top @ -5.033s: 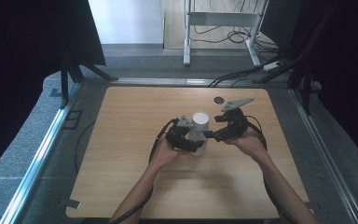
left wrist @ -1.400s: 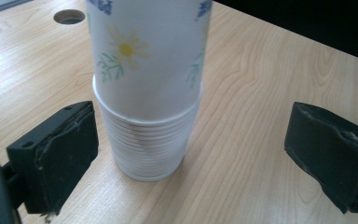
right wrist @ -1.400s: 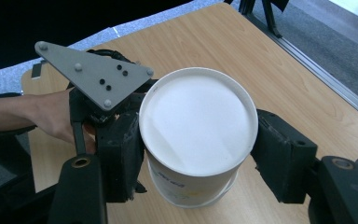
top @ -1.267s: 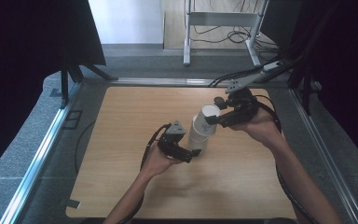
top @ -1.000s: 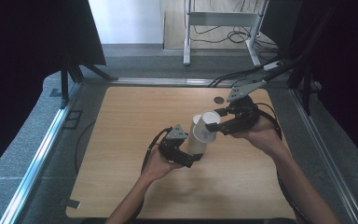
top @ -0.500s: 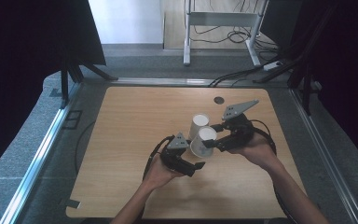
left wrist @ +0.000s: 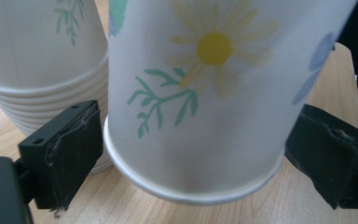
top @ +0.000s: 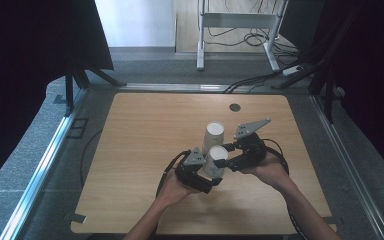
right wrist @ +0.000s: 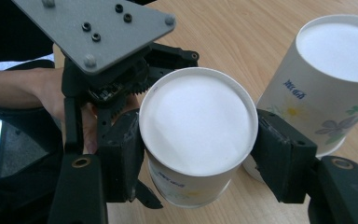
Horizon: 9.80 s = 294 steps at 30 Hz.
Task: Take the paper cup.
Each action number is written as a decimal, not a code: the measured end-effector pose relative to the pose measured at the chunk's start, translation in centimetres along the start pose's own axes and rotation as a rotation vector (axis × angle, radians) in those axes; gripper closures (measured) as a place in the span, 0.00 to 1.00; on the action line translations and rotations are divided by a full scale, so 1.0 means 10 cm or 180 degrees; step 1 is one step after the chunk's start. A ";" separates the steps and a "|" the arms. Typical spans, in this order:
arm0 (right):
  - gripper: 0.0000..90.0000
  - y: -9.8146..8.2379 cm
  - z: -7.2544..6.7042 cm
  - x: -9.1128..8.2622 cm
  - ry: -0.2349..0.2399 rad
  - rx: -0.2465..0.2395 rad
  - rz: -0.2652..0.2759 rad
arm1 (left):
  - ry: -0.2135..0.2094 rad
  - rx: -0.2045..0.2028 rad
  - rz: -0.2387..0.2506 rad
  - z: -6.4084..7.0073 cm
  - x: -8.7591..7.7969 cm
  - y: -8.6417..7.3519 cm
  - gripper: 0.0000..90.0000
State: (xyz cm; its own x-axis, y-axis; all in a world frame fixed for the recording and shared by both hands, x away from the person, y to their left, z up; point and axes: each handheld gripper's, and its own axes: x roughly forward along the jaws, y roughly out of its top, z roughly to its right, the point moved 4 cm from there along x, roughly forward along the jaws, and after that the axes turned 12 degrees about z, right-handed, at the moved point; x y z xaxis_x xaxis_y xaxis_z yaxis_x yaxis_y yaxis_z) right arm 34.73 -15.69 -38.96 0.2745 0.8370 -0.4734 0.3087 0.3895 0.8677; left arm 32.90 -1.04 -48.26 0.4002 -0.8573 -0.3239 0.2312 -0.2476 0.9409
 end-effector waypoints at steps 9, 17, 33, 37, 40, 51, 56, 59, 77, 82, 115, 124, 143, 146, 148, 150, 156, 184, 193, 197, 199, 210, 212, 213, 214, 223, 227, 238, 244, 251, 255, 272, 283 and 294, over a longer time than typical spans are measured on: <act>0.41 -0.02 0.00 0.03 0.0009 0.0015 0.0006 | -0.0064 -0.0048 0.0053 -0.01 0.02 -0.06 0.20; 0.40 -0.04 0.04 0.02 0.0019 0.0028 0.0016 | -0.0060 -0.0029 0.0063 -0.03 0.00 -0.08 0.31; 0.23 -0.04 0.07 -0.01 -0.0024 -0.0126 -0.0015 | -0.0070 0.0075 -0.0250 -0.07 -0.06 -0.04 0.40; 0.18 -0.04 0.07 -0.04 -0.0043 -0.0203 -0.0054 | -0.0073 0.0126 -0.0396 -0.07 -0.07 -0.04 0.39; 0.16 -0.07 0.08 -0.05 -0.0040 -0.0236 -0.0107 | -0.0090 0.0171 -0.0479 -0.07 -0.07 -0.03 0.39; 0.15 -0.17 0.04 -0.01 0.0072 -0.0328 -0.0375 | -0.0339 0.0430 -0.0945 -0.02 -0.07 0.03 0.38; 0.14 -0.23 0.00 0.02 0.0149 -0.0376 -0.0484 | -0.0418 0.0467 -0.1122 0.00 -0.07 0.04 0.38; 0.14 -0.26 -0.02 0.04 0.0203 -0.0437 -0.0562 | -0.0487 0.0480 -0.1204 0.00 -0.08 0.06 0.38; 0.27 -0.36 -0.13 0.19 0.0378 -0.0787 -0.0950 | -0.0778 0.0688 -0.1657 0.09 -0.02 0.12 0.38; 0.36 -0.38 -0.15 0.20 0.0412 -0.0777 -0.1019 | -0.0802 0.0730 -0.1736 0.09 0.00 0.12 0.38; 0.40 -0.24 -0.12 -0.14 0.0458 -0.0448 -0.0093 | -0.0704 0.0328 -0.0590 -0.01 -0.37 0.44 0.15; 0.40 -0.26 -0.12 -0.21 0.0502 -0.0400 0.0176 | -0.0783 0.0230 -0.0250 -0.01 -0.43 0.46 0.16; 0.40 -0.33 -0.12 -0.23 0.0735 -0.0381 0.0386 | -0.1177 0.0129 0.0152 0.01 -0.40 0.40 0.27; 0.40 -0.33 -0.12 -0.23 0.0746 -0.0378 0.0379 | -0.1207 0.0147 0.0164 0.02 -0.40 0.40 0.31; 0.40 -0.34 -0.12 -0.23 0.0756 -0.0378 0.0376 | -0.1209 0.0162 0.0163 0.02 -0.40 0.40 0.32; 0.40 -0.34 -0.11 -0.23 0.0773 -0.0367 0.0380 | -0.1215 0.0170 0.0171 0.02 -0.41 0.40 0.33; 0.40 -0.34 -0.10 -0.21 0.0797 -0.0347 0.0296 | -0.1211 0.0203 0.0145 0.02 -0.41 0.38 0.37; 0.15 -0.27 -0.03 -0.26 0.0301 -0.0596 -0.0204 | -0.0944 0.0491 -0.0812 -0.08 -0.48 0.56 0.38; 0.16 -0.29 -0.09 -0.13 0.0266 -0.0794 -0.0461 | -0.0894 0.0665 -0.1283 -0.07 -0.46 0.70 0.38; 0.18 -0.30 -0.11 -0.06 0.0259 -0.0898 -0.0569 | -0.0887 0.0711 -0.1454 -0.06 -0.44 0.74 0.38; 0.18 -0.30 -0.12 -0.04 0.0251 -0.0940 -0.0604 | -0.0880 0.0719 -0.1521 -0.05 -0.42 0.75 0.38; 0.24 -0.32 -0.19 0.12 0.0289 -0.1100 -0.0796 | -0.0873 0.0752 -0.1781 0.01 -0.32 0.82 0.38; 0.26 -0.33 -0.19 0.15 0.0294 -0.1124 -0.0816 | -0.0861 0.0754 -0.1810 0.01 -0.31 0.83 0.38; 0.27 -0.33 -0.20 0.15 0.0294 -0.1130 -0.0825 | -0.0855 0.0744 -0.1808 0.02 -0.31 0.83 0.38; 0.28 -0.34 -0.20 0.16 0.0299 -0.1129 -0.0835 | -0.0854 0.0751 -0.1821 0.02 -0.30 0.83 0.38; 0.41 -0.36 -0.20 0.16 0.0260 -0.1154 -0.0884 | -0.0895 0.0753 -0.1796 0.05 -0.26 0.81 0.38; 0.41 -0.37 -0.20 0.14 0.0257 -0.1121 -0.0830 | -0.0898 0.0725 -0.1721 0.04 -0.27 0.82 0.35; 0.41 -0.35 -0.15 0.05 0.0230 -0.0895 -0.0522 | -0.0741 0.0488 -0.1312 -0.07 -0.40 0.89 0.16; 0.41 -0.34 -0.12 -0.02 0.0196 -0.0785 -0.0304 | -0.0681 0.0301 -0.1005 -0.15 -0.48 0.92 0.13; 0.41 -0.34 -0.10 -0.06 0.0177 -0.0682 -0.0071 | -0.0639 0.0144 -0.0781 -0.17 -0.52 0.92 0.08; 0.41 -0.36 -0.09 -0.08 0.0154 -0.0639 0.0039 | -0.0645 0.0020 -0.0637 -0.16 -0.51 0.89 0.06; 0.41 -0.48 -0.07 -0.06 0.0147 -0.0495 0.0393 | -0.0832 -0.0110 -0.0408 -0.12 -0.36 0.84 0.13; 0.41 -0.52 -0.07 -0.02 0.0210 -0.0475 0.0440 | -0.0884 -0.0133 -0.0460 -0.09 -0.29 0.86 0.25; 0.37 -0.54 -0.05 0.03 0.0214 -0.0465 0.0375 | -0.0761 0.0039 -0.0589 -0.06 -0.28 0.89 0.35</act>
State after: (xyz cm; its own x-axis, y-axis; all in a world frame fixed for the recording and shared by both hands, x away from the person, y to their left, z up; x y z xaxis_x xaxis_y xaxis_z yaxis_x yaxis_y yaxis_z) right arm 32.68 -17.38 -43.70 0.2380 0.9020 -0.3603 0.1412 0.3349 0.9316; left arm 34.30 -0.55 -39.06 0.1319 -0.8787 -0.4587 0.2695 -0.4136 0.8697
